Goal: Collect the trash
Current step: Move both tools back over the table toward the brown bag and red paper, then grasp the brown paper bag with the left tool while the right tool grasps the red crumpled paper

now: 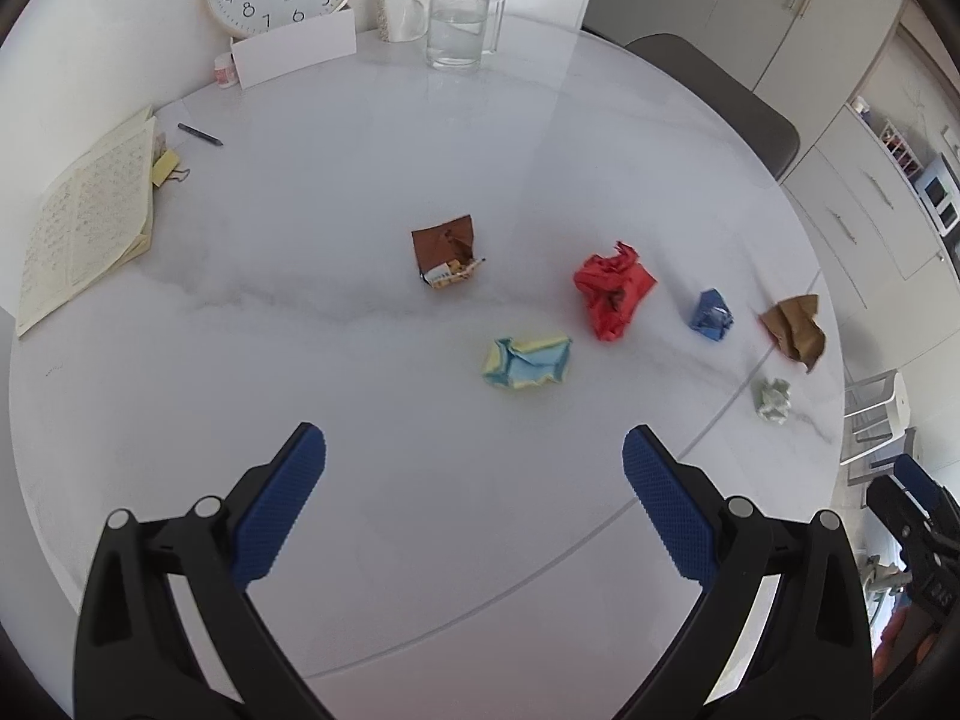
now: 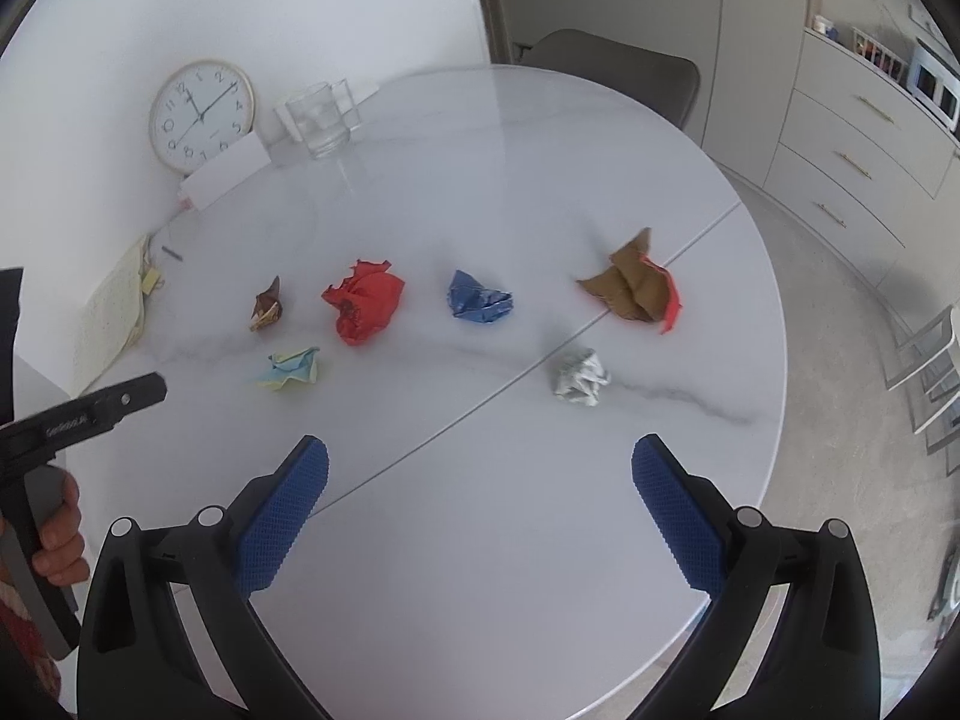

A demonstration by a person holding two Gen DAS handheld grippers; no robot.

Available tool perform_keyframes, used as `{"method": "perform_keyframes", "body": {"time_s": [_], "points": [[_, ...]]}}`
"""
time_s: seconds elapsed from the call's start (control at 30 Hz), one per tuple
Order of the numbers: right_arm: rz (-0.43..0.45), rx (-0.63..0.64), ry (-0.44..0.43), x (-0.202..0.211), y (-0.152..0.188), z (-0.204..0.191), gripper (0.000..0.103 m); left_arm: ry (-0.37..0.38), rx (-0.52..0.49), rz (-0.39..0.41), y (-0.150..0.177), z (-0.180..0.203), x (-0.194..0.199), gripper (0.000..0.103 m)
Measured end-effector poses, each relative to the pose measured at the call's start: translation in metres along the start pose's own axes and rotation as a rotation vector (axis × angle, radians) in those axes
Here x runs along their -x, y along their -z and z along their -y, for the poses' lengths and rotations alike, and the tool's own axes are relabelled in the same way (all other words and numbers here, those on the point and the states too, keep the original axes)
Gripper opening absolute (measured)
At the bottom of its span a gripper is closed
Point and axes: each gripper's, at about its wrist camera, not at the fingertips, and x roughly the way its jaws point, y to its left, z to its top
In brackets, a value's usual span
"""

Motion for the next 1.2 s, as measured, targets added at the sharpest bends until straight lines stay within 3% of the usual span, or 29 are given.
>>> {"method": "perform_keyframes", "body": {"time_s": [0.33,0.57,0.77,0.97,1.2], "points": [[-0.027,0.099,-0.003,-0.06,-0.048,-0.034,0.101,0.002,0.04,0.012,-0.057,-0.012,-0.071,0.095],[-0.058,0.137,-0.031,-0.099,-0.069,-0.055,0.101,-0.017,0.037,-0.022,-0.083,-0.011,-0.119,0.093],[-0.088,0.15,-0.051,-0.124,-0.079,-0.067,0.101,-0.05,0.058,-0.054,-0.094,-0.014,-0.145,0.082],[-0.103,0.154,-0.063,-0.144,-0.084,-0.076,0.101,-0.06,0.084,-0.099,-0.097,-0.022,-0.164,0.058],[-0.129,0.133,-0.061,-0.174,-0.087,-0.088,0.101,-0.072,0.075,-0.079,-0.101,-0.024,-0.163,0.042]]}}
